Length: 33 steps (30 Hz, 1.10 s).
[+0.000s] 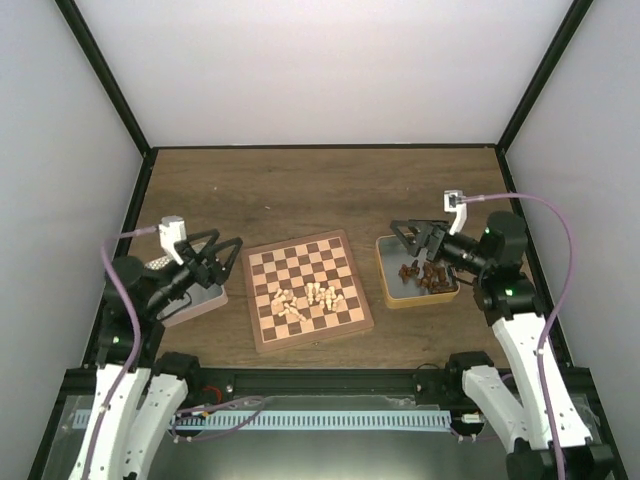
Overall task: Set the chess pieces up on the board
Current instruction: Pick up the chess piece from the chessboard.
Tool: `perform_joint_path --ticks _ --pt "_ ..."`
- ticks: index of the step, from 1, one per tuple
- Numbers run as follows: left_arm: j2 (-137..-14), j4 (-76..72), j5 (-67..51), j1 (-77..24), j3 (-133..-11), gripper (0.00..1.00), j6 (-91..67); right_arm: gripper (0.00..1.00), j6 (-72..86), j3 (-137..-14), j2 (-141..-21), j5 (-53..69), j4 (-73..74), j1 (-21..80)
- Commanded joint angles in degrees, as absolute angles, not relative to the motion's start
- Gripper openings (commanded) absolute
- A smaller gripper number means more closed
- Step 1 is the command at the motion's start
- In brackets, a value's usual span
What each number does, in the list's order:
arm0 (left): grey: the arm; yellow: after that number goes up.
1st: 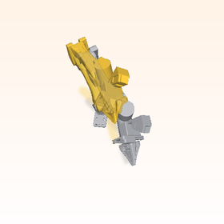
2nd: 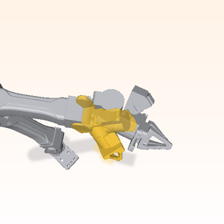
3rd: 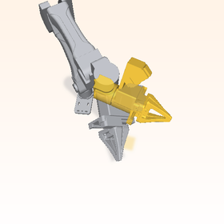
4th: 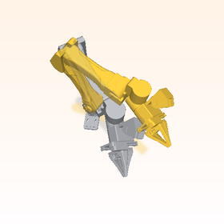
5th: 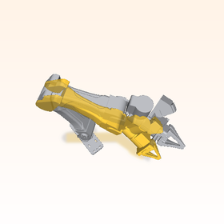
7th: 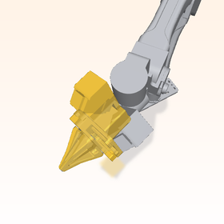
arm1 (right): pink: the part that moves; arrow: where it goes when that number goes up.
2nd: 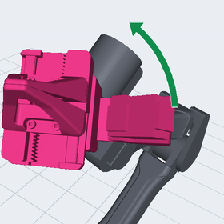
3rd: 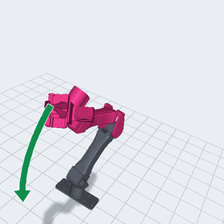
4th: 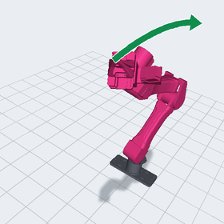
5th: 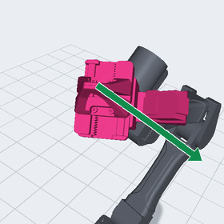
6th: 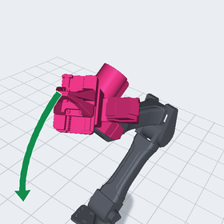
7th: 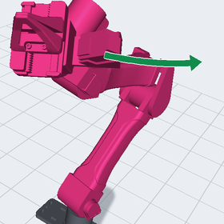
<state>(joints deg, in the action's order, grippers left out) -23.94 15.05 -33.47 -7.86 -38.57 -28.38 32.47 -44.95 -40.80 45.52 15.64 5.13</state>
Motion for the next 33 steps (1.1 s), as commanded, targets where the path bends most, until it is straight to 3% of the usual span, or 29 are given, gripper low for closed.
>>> perform_joint_path --ticks 1,6,10,15,19,26,33 --pt "-30.81 13.76 -36.56 -8.34 -37.14 0.97 -31.4 0.87 33.49 -44.47 -44.46 46.92 11.39 7.49" --pt "-42.77 12.0 -27.61 -16.1 -38.53 0.9 -31.38 0.75 30.54 -44.03 -50.71 42.58 10.19 13.74" --pt "-54.58 14.47 -15.92 -25.84 -42.82 0.88 -29.15 0.72 30.94 -41.33 -52.86 33.71 5.83 20.31" --pt "-62.51 14.69 -12.62 -29.25 -43.94 0.73 -29.14 0.66 31.72 -40.57 -55.93 26.84 3.63 27.15" --pt "-62.61 15.11 -8.76 -29.79 -43.28 0.66 -28.79 0.59 30.99 -42.95 -62.61 18.95 6.32 34.53" --pt "-56.03 17.15 3.4 -29.79 -41.61 0.63 -26.75 0.4 31.81 -51.08 -74.05 3.27 12.99 49.31" --pt "-43.92 22.81 27.15 -29.75 -41.68 0.78 -32.17 0.36 31.85 -61.4 -87.99 -3.4 18.98 59.15"
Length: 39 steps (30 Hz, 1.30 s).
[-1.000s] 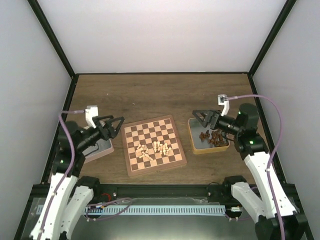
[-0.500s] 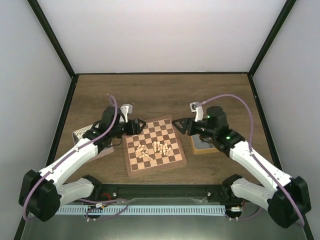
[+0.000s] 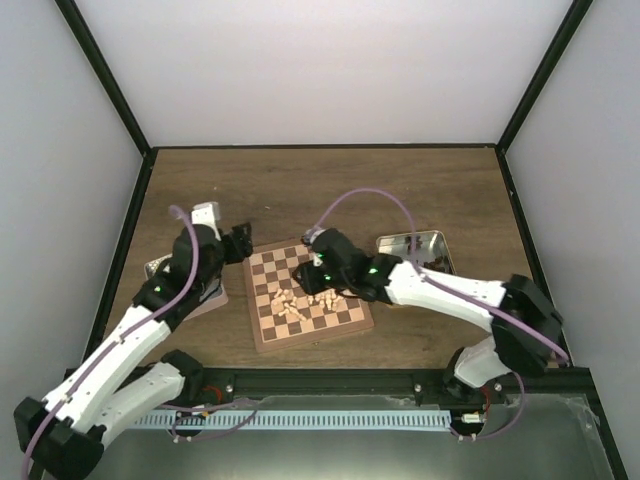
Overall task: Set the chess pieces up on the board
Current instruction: Pick up the chess piece from the chessboard.
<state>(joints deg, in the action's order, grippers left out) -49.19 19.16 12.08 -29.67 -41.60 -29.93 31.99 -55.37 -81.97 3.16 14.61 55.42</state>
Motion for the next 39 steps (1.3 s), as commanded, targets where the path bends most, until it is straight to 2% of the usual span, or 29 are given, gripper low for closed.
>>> perform_joint_path --ticks 1,7,19,31,39 --pt "-42.02 23.35 28.79 -29.71 -41.79 0.79 -31.87 0.36 31.92 -62.76 -89.58 -3.42 19.6 59.8" --pt "-34.82 23.74 30.28 -29.71 -42.81 0.87 -30.28 0.39 32.35 -68.8 -96.95 -3.34 22.54 61.93" --pt "-34.14 23.99 32.08 -29.71 -43.9 0.93 -27.95 0.35 32.05 -72.17 -104.01 -0.65 23.54 62.14" --pt "-34.46 23.7 30.17 -29.71 -44.75 0.95 -26.96 0.13 33.39 -72.36 -105.14 -3.74 23.24 62.14" --pt "-34.94 22.67 27.23 -29.71 -48.61 0.96 -23.75 0.12 33.05 -72.32 -102.37 -11.81 20.17 62.09"
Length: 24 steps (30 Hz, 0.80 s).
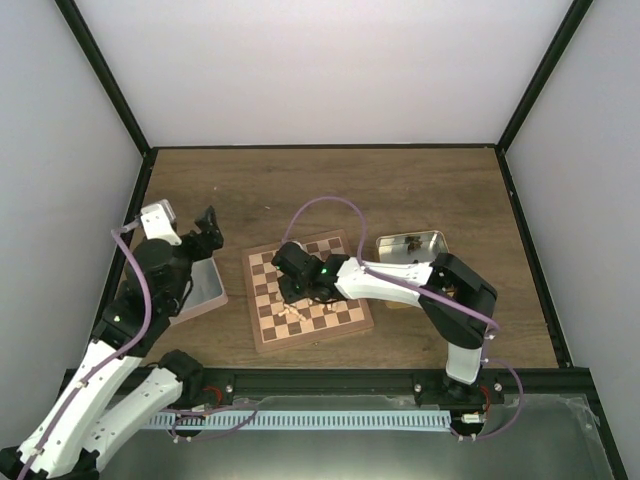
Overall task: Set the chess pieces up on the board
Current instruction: Pick up the chess piece from the chessboard.
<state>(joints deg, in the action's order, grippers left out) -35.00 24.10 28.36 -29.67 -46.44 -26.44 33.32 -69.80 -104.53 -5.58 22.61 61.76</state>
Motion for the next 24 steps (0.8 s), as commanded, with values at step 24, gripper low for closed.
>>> perform_joint_path --ticks 24 --pt "-39.03 -0.36 -16.1 -29.79 -18.62 0.71 -42.37 0.11 38.71 -63.61 -92.56 -1.37 11.07 58.45"
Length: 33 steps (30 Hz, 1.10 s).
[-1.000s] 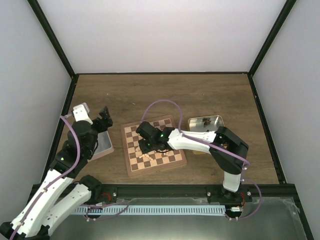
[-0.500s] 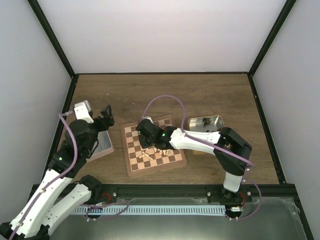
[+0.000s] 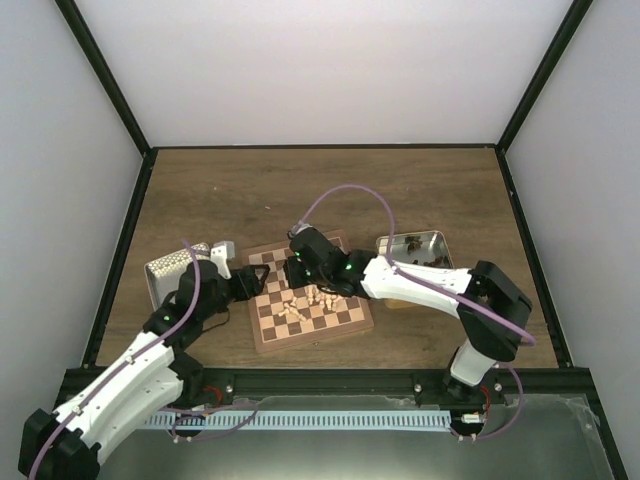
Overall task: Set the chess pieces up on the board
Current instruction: Pick up the chess piece from the chessboard.
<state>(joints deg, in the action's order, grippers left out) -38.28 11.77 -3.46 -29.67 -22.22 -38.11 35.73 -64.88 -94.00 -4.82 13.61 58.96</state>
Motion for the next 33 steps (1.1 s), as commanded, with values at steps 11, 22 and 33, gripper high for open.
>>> perform_joint_path --ticks 11,22,33 --pt "-44.88 -9.19 -25.9 -29.88 -11.74 0.62 -46.5 0.11 47.04 -60.6 -92.22 1.66 7.06 58.09" --pt "-47.63 -11.18 -20.84 -29.88 -10.33 0.44 -41.34 0.06 47.15 -57.58 -89.42 6.17 6.72 57.3" --pt "-41.29 -22.78 -22.88 -30.04 -2.84 0.42 -37.68 0.03 46.11 -51.58 -85.59 20.58 0.98 52.12"
